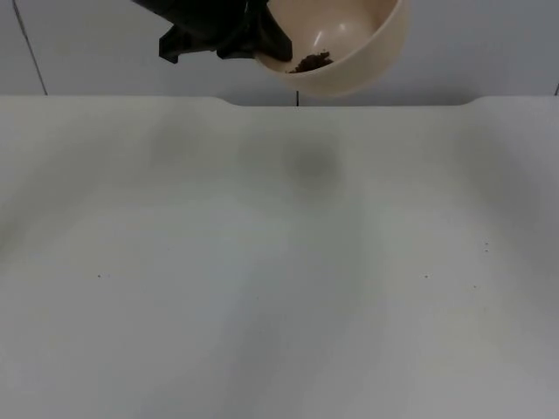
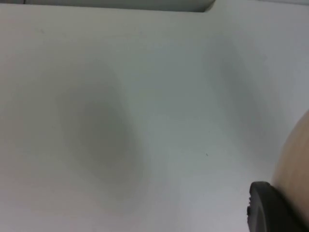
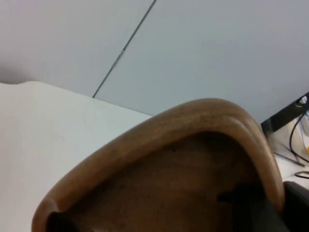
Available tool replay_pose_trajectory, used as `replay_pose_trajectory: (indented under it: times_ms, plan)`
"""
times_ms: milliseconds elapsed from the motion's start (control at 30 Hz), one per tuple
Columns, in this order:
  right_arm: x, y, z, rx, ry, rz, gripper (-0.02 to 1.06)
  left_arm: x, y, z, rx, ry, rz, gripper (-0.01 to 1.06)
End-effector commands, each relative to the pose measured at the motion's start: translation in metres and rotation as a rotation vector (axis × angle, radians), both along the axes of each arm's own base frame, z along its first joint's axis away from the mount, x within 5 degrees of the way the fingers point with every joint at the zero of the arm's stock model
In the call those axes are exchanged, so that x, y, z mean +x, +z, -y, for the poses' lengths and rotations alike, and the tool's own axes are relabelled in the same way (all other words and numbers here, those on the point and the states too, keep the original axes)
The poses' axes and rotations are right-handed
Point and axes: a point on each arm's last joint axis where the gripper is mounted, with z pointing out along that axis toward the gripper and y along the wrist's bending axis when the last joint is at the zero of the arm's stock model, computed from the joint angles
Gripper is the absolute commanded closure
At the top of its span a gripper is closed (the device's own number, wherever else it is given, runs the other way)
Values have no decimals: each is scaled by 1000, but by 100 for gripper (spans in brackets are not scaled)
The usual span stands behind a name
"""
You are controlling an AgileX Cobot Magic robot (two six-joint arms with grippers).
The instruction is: Pick up the bowl with the left hand and pour the coffee beans from the cup into the bowl with the right hand.
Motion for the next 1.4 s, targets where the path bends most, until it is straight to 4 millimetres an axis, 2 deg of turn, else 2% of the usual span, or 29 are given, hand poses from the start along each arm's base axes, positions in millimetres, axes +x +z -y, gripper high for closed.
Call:
replay_pose_trajectory:
  times_ms: [0, 600, 733, 1100, 1300, 1367]
  plan:
    - [-2, 0, 2, 10, -3, 11, 105, 1, 2, 2, -14, 8, 1, 105]
    - [-2, 0, 1, 31, 0, 21, 105, 3, 4, 3, -59, 48, 0, 105]
    - [-2, 0, 1, 31, 0, 21, 105, 3, 3, 0, -85, 59, -48, 105]
    - [-2, 0, 1, 32, 1, 23, 105, -1, -13, 3, -110, 47, -171, 105]
    - [-3, -5, -1, 85, -1, -13, 105, -12, -21, 1, 18, -90, -212, 105]
    - [-4, -9, -1, 97, -3, -34, 105, -18, -24, -1, 115, -123, -230, 105]
